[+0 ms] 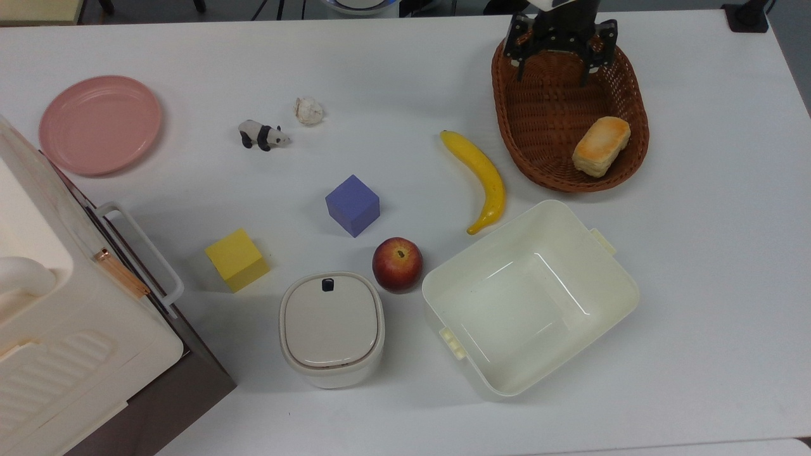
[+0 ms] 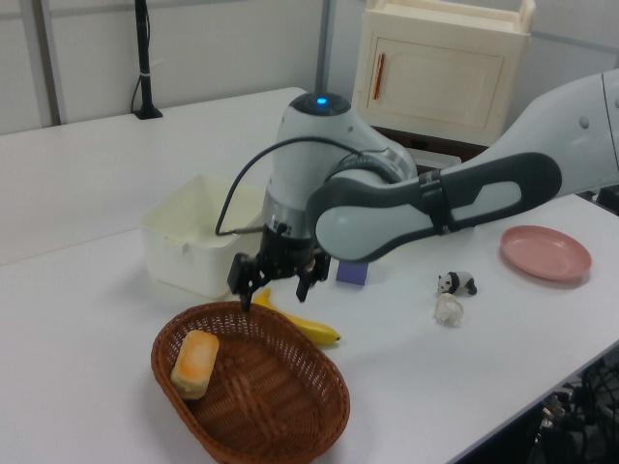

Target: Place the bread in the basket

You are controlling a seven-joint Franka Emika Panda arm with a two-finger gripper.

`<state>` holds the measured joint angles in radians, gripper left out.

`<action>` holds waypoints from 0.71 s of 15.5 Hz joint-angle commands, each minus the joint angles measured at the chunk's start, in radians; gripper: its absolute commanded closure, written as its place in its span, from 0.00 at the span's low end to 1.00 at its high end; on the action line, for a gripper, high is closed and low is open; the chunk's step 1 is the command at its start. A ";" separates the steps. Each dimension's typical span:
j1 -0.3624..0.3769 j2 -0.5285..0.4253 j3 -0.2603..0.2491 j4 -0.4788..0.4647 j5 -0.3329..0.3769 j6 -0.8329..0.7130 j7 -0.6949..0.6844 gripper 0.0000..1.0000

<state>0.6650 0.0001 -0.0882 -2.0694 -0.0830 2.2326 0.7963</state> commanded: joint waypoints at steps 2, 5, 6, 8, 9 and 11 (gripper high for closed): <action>-0.139 -0.064 -0.004 0.049 0.006 -0.123 -0.168 0.00; -0.266 -0.066 -0.007 0.188 0.012 -0.420 -0.528 0.00; -0.315 -0.066 -0.004 0.225 0.014 -0.468 -0.567 0.00; -0.382 -0.071 0.002 0.267 0.012 -0.533 -0.606 0.00; -0.410 -0.080 0.002 0.273 0.008 -0.556 -0.632 0.00; -0.471 -0.095 0.007 0.279 0.003 -0.568 -0.690 0.00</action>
<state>0.2542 -0.0800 -0.0981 -1.8057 -0.0843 1.7014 0.1711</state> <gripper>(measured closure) 0.000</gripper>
